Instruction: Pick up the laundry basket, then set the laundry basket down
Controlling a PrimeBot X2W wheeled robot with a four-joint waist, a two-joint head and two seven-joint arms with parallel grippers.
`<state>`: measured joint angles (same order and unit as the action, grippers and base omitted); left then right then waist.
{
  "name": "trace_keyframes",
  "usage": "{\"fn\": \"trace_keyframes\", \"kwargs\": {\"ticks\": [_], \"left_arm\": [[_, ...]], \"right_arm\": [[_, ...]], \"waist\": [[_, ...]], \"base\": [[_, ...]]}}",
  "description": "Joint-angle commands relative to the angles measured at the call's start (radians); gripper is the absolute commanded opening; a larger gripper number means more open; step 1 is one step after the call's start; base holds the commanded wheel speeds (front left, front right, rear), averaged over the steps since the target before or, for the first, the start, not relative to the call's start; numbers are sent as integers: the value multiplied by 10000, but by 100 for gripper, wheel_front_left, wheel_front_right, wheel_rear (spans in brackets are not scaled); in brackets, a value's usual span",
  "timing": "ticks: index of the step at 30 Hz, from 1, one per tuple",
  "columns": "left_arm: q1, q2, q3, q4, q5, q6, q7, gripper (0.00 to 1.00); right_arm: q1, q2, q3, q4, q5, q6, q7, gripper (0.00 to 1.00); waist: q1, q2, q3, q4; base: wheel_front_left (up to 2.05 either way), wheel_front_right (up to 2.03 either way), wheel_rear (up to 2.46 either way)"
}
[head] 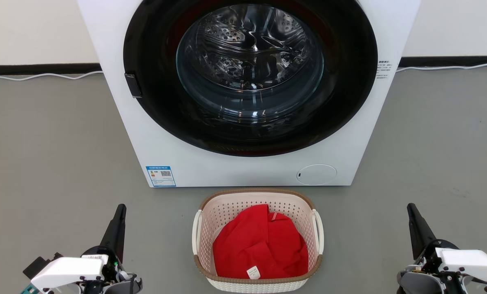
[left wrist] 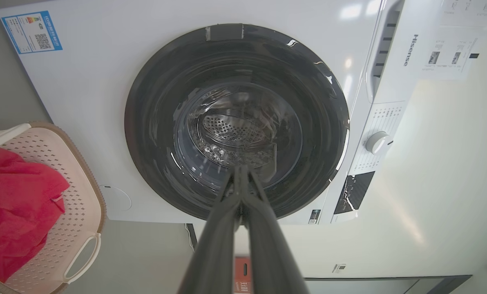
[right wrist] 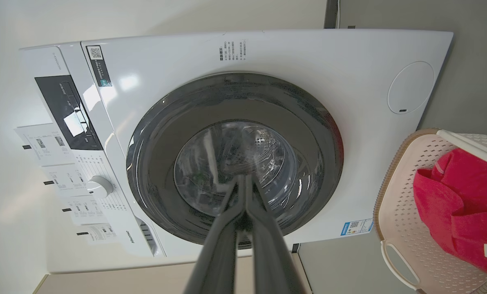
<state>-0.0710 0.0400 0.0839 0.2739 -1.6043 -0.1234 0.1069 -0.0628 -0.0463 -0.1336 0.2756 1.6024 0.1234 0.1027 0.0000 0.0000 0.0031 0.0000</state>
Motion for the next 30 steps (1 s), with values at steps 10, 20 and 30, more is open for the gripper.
{"fn": "trace_keyframes", "kwargs": {"ticks": [10, 20, 30], "left_arm": [[-371, 103, 306, -289, -38, -73, 69, 0], [-371, 103, 305, -289, -39, -73, 68, 0], [-370, 102, 304, -289, -40, -73, 67, 0]], "right_arm": [[-451, -39, 195, -309, 61, 73, 107, 0], [-451, -39, 196, -309, 61, 73, 107, 0], [-451, -39, 196, -309, 62, 73, 106, 0]], "waist": [[0, 0, 0, 0], [0, 0, 0, 0], [0, 0, 0, 0]], "base": [[0, 0, 0], [0, 0, 0], [0, 0, 0]]}}
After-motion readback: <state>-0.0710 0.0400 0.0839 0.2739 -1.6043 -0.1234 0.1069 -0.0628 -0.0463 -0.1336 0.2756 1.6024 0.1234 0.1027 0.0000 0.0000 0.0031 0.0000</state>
